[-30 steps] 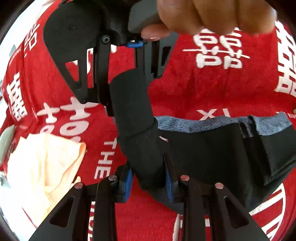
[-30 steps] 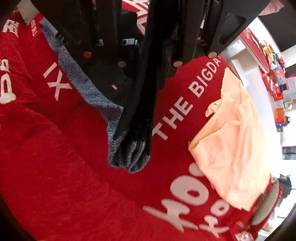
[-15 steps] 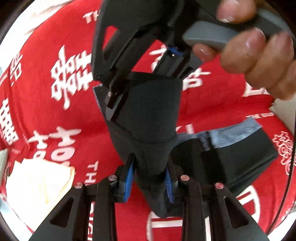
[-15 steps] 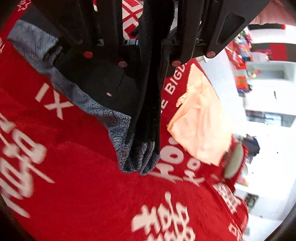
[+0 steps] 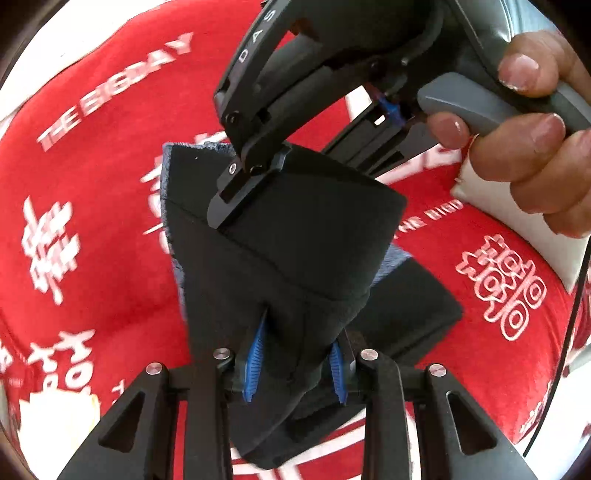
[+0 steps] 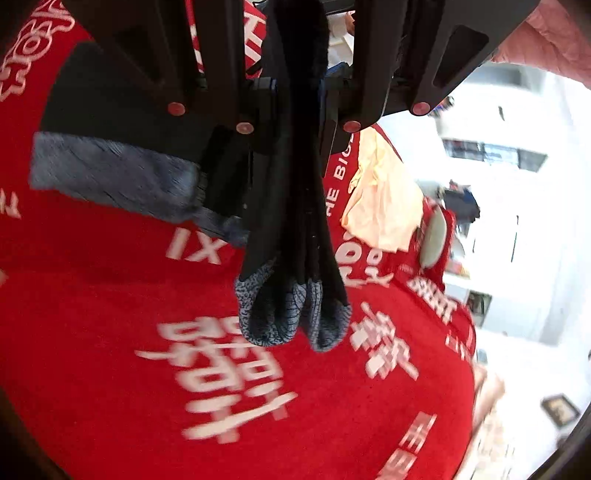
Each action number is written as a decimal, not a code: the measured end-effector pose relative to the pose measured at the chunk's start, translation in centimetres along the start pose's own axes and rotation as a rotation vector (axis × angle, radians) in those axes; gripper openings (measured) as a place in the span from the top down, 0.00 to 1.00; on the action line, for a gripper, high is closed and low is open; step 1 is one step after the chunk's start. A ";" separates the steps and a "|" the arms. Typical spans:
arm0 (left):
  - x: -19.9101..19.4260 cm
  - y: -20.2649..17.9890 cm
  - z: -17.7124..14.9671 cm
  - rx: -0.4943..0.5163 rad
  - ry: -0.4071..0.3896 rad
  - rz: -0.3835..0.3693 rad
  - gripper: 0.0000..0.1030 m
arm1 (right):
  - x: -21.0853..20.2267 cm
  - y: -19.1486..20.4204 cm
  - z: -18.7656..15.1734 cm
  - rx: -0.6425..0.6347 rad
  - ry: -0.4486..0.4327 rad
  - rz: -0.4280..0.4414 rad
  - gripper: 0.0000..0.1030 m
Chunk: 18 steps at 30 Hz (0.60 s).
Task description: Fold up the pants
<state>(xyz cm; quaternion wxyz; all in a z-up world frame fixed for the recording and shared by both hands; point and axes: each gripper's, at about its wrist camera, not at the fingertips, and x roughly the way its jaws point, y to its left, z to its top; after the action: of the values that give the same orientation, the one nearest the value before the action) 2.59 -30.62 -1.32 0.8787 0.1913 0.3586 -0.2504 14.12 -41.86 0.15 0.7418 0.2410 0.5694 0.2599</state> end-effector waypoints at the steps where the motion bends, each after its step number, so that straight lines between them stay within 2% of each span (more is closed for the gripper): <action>1: 0.3 -1.2 0.2 0.018 0.006 -0.007 0.70 | -1.0 -1.6 -0.7 0.030 -0.018 0.008 0.84; 9: 4.0 -9.0 0.7 0.127 0.070 -0.073 0.70 | -4.7 -10.0 -4.7 0.171 -0.091 0.036 0.84; 14: 7.4 -11.4 -0.8 0.157 0.173 -0.075 0.70 | -3.1 -16.0 -6.7 0.246 -0.083 -0.011 0.84; 18: 8.7 -12.8 -2.0 0.202 0.215 -0.059 0.70 | -1.4 -18.9 -8.0 0.278 -0.066 -0.062 0.81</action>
<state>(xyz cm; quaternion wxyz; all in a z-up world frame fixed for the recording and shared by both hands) -0.46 -42.45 -11.02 0.8038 0.2939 0.4288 -0.2892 8.13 -56.43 -13.11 0.7273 0.3319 0.5823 0.1474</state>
